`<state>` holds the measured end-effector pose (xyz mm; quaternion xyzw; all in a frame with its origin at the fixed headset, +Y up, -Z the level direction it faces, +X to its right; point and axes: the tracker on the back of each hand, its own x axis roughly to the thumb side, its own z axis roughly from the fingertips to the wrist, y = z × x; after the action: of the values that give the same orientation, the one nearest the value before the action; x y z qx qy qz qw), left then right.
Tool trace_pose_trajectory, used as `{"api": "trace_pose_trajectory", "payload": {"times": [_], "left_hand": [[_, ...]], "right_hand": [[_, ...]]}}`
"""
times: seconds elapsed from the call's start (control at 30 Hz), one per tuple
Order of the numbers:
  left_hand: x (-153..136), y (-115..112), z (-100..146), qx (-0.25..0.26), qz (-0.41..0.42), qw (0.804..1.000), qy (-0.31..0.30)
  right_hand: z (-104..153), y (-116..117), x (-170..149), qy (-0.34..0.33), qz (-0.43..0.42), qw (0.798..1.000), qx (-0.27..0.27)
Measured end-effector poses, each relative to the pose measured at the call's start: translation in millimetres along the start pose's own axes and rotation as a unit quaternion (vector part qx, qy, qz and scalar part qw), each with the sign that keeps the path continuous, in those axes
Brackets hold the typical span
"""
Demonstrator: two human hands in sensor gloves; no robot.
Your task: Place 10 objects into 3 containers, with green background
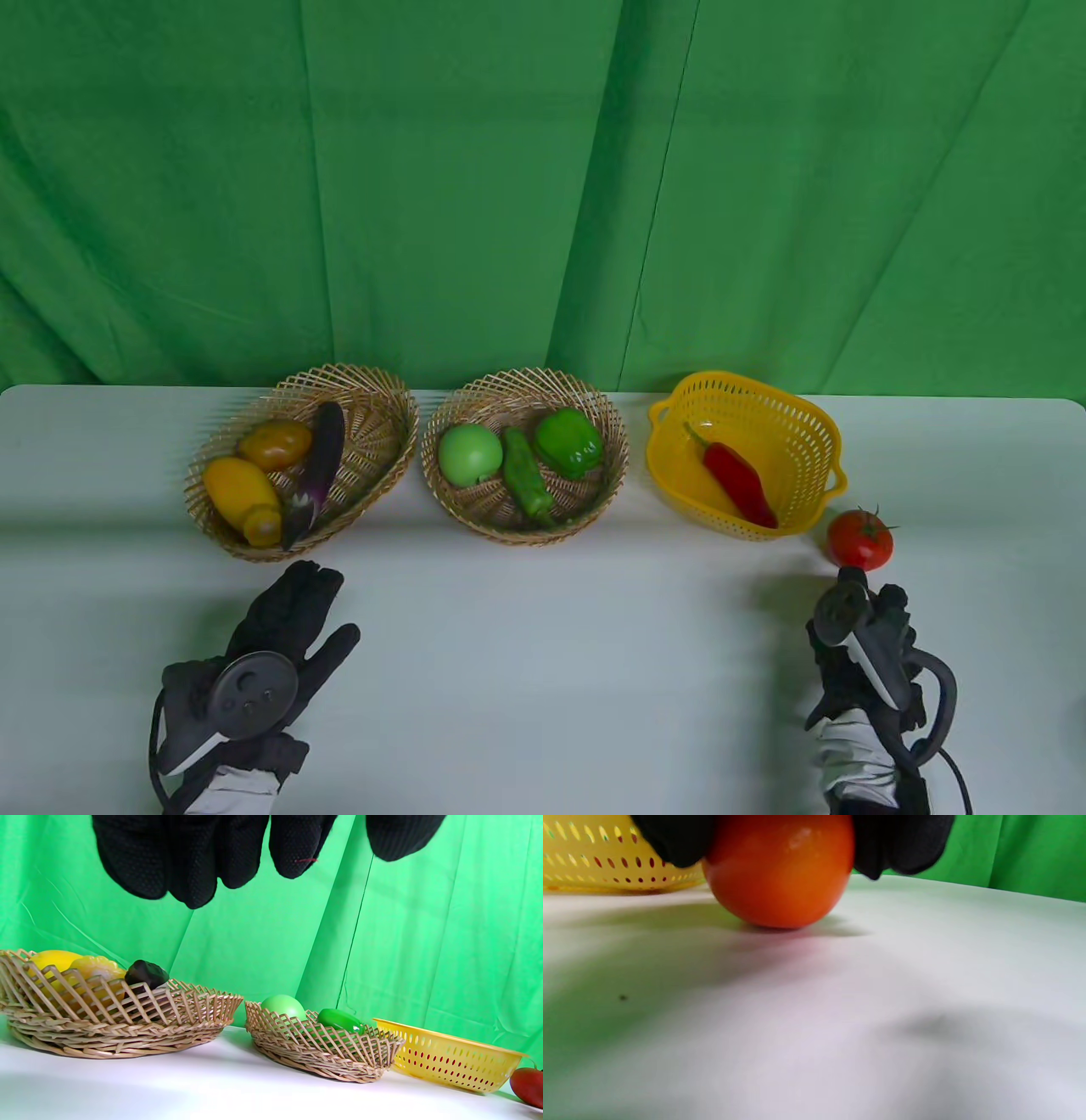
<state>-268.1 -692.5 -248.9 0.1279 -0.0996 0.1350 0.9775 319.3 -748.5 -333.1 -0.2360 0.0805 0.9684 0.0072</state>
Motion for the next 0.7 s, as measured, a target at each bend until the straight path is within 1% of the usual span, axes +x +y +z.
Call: {"api": "trace_pose_trajectory", "payload": {"times": [0.27, 0.4, 0.57, 0.7], "left_hand": [[-1.4, 1.0, 0.2, 0.0, 0.0, 1.0, 0.004], [-2.2, 0.7, 0.2, -0.003, -0.004, 1.0, 0.007], [-2.2, 1.0, 0.2, -0.005, -0.007, 1.0, 0.008], [-2.6, 1.0, 0.3, -0.006, -0.009, 1.0, 0.009]], "right_hand": [[-0.6, -15.0, 6.8, -0.017, 0.016, 0.999, 0.033], [1.8, -28.6, 14.3, -0.034, 0.026, 0.998, 0.04], [6.2, -45.2, 23.0, -0.057, 0.015, 0.998, 0.03], [9.5, -62.3, 31.2, -0.075, 0.0, 0.997, 0.003]]}}
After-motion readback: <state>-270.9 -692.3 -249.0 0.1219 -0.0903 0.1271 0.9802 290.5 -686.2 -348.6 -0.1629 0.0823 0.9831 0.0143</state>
